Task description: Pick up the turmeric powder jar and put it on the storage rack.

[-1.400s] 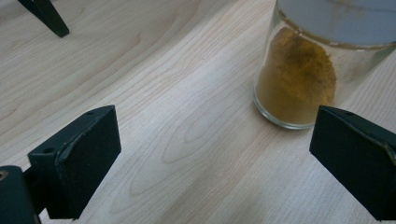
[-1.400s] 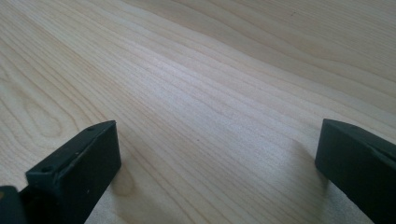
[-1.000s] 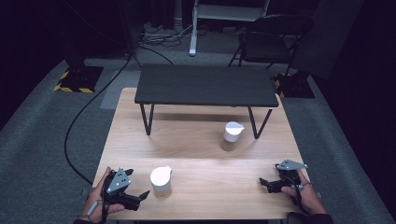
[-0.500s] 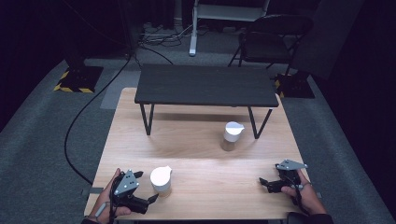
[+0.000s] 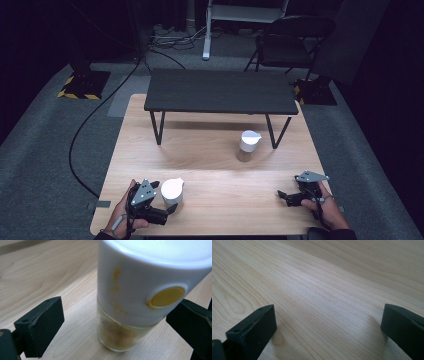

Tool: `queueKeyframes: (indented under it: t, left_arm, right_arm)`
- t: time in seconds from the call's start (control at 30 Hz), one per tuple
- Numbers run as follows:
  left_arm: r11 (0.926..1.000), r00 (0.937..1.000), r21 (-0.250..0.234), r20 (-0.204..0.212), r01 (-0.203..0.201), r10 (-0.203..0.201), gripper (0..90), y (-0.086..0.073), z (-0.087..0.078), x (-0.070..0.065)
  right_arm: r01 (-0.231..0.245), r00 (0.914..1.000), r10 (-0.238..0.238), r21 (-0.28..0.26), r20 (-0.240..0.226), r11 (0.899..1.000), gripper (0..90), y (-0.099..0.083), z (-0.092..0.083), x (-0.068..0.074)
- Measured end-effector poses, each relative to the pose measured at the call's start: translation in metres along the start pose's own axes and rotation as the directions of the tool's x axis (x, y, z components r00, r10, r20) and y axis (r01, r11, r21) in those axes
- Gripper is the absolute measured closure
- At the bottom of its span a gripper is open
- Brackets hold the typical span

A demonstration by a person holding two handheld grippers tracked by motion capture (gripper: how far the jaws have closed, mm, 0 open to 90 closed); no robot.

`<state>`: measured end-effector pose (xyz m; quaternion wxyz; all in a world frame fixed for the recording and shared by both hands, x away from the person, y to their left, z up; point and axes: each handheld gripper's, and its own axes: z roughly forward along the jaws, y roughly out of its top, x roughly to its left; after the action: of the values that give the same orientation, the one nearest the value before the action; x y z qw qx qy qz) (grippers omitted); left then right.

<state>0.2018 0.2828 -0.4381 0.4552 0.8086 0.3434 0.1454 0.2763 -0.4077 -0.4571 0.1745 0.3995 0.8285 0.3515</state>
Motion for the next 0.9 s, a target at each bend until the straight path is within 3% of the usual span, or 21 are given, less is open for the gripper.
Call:
queueKeyframes:
  t: [0.3, 0.6, 0.7, 0.77, 0.9]
  left_arm:
    - [1.0000, 0.9998, 0.002, 0.019, 0.004, -0.004, 2.5, 0.004, 0.011, -0.005]
    - [0.9997, 0.9999, -0.022, -0.008, 0.014, -0.014, 4.5, 0.005, 0.021, -0.014]
    - [0.9992, 0.9994, -0.036, -0.028, 0.019, -0.021, 15.0, 0.003, 0.022, -0.018]
    - [0.9994, 0.9997, -0.026, -0.011, 0.021, -0.021, 27.1, 0.006, 0.023, -0.014]
    - [0.9997, 0.9999, -0.022, -0.015, 0.004, -0.005, 28.9, 0.007, 0.024, -0.015]
  right_arm:
    - [0.000, 1.0000, 0.000, 0.000, 0.000, 1.000, 0.0, 0.000, 0.000, 0.000]
    - [0.001, 1.0000, -0.001, 0.000, -0.001, 1.000, 0.0, 0.000, 0.000, 0.000]
    - [0.001, 1.0000, -0.001, 0.000, -0.001, 1.000, 0.0, 0.000, 0.000, 0.000]
    - [0.001, 1.0000, -0.001, 0.000, -0.001, 1.000, 0.0, 0.000, 0.000, 0.000]
    - [0.001, 1.0000, -0.001, 0.000, -0.001, 1.000, 0.0, 0.000, 0.000, 0.000]
